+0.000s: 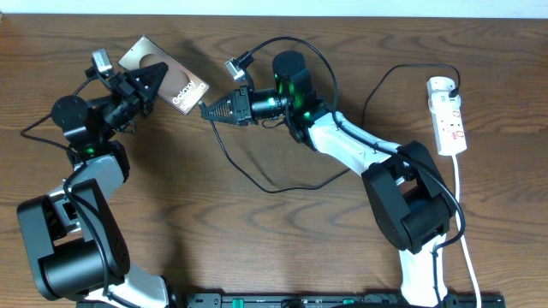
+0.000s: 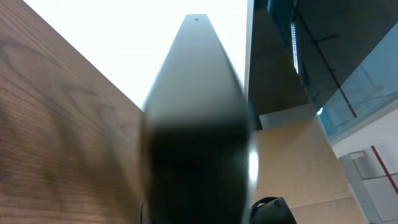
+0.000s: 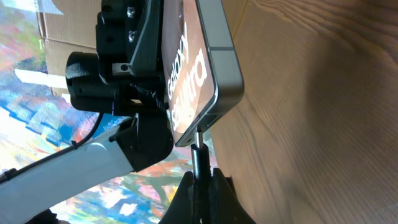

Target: Plug charger to phone and switch on socket

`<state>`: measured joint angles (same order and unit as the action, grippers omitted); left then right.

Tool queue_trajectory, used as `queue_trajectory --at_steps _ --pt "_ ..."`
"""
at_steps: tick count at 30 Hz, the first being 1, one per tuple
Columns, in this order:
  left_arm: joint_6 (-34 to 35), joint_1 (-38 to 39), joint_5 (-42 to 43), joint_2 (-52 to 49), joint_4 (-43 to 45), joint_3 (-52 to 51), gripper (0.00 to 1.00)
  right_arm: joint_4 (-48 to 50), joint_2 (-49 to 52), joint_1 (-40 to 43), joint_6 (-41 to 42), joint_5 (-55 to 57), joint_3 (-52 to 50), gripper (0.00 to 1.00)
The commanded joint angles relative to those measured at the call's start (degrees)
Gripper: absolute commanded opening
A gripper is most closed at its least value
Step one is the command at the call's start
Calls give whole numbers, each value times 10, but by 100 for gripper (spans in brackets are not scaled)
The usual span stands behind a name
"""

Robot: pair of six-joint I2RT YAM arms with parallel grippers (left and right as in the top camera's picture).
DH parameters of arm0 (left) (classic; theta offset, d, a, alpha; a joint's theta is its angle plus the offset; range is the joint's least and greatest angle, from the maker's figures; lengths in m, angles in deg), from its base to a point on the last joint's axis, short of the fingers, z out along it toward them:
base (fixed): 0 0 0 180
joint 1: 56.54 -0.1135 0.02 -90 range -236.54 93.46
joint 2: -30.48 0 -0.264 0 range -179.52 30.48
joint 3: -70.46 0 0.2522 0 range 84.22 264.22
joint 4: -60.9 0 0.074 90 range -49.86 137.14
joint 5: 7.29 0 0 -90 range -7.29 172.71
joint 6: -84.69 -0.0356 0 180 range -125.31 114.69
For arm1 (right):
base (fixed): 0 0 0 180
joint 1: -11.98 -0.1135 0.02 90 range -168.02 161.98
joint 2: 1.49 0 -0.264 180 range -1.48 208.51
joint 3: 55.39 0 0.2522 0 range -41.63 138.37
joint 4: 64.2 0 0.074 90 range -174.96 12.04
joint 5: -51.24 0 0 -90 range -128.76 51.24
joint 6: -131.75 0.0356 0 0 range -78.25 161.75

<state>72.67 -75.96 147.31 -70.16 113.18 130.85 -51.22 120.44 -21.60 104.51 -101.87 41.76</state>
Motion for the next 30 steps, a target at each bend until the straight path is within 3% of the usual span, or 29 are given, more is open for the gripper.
queue_trajectory --at_steps 1,30 --pt "-3 12 99 5 7 5 7 7 0 3 -1 66 7 1" --pt "-5 12 122 5 7 5 7 -71 0 -17 -98 2 7 1"
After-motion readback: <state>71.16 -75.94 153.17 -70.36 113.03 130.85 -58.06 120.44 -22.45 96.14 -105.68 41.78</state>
